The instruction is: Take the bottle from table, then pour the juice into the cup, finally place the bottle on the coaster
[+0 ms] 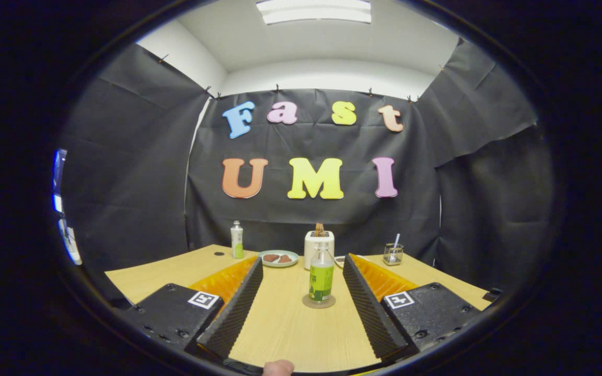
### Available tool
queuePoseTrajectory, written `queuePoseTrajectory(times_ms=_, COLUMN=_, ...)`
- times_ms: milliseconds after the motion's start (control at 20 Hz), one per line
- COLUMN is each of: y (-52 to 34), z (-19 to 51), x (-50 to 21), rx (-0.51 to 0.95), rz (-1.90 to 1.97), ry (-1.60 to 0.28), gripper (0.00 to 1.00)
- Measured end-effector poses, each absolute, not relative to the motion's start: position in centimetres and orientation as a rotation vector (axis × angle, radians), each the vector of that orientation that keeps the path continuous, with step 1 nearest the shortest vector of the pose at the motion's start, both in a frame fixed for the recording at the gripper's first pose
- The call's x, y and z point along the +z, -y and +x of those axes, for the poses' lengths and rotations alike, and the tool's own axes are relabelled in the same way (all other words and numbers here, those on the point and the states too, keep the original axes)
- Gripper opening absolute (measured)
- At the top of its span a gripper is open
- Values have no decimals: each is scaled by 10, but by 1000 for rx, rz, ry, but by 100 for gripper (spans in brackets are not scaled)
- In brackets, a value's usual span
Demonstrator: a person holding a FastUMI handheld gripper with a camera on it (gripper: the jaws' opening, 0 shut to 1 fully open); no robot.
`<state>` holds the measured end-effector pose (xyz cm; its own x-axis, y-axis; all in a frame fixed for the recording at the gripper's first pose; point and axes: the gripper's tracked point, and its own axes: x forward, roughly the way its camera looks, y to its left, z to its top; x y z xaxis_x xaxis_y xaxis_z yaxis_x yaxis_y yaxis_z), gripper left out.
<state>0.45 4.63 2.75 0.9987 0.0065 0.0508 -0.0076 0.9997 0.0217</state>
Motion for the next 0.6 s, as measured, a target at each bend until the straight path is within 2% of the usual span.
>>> queuePoseTrajectory(times_ms=600, y=-43, z=4, x=22, rx=4, rz=33, ry=46, gripper=99)
